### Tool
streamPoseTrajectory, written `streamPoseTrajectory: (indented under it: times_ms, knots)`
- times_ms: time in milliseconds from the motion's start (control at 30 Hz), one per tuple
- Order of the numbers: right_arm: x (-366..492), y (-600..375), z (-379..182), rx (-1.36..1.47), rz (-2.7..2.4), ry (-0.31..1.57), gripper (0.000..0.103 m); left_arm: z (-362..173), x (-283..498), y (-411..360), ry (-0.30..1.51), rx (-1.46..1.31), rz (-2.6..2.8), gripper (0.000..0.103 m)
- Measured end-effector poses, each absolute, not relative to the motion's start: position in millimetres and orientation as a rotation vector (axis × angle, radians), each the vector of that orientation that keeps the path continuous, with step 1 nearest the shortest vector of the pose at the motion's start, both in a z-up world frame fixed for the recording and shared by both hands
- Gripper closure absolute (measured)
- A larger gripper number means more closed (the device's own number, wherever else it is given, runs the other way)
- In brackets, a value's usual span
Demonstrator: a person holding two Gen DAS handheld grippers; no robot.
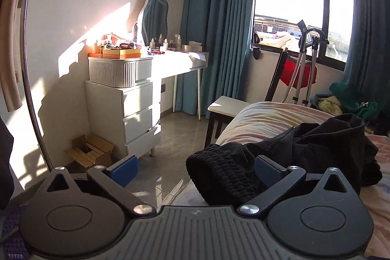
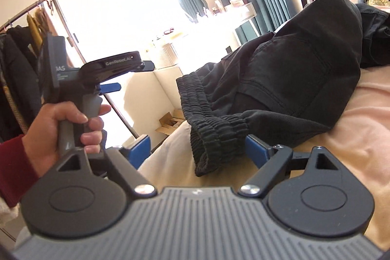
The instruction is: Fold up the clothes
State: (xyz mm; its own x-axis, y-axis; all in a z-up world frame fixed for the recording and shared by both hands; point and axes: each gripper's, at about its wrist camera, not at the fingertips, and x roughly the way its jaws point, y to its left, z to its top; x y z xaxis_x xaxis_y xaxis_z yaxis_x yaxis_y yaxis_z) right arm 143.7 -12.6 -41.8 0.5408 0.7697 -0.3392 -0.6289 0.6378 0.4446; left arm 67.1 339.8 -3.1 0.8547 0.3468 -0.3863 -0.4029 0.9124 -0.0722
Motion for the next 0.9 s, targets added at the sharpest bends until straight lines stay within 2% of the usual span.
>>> streamPoseTrajectory:
  times_ms: [233,433,633,900]
  knots:
    - [136,-73,-1,0.237,0.755,0.433,0.017,35,26,250,0.287,-0.178,0.236,0.000]
    - [143,-141,23,0.131,0.624,0.363,0.017,24,35,166,0.309,-0.137,0.104,0.000]
    - [157,-218,28,0.061,0.434,0.312,0.017,-1,90,100,0.362,-0.015,0.037,0.001]
    - [193,-295,-13,0.354,0.205,0.365,0.016,-32,242,55,0.414,0.060,0.006,0.009]
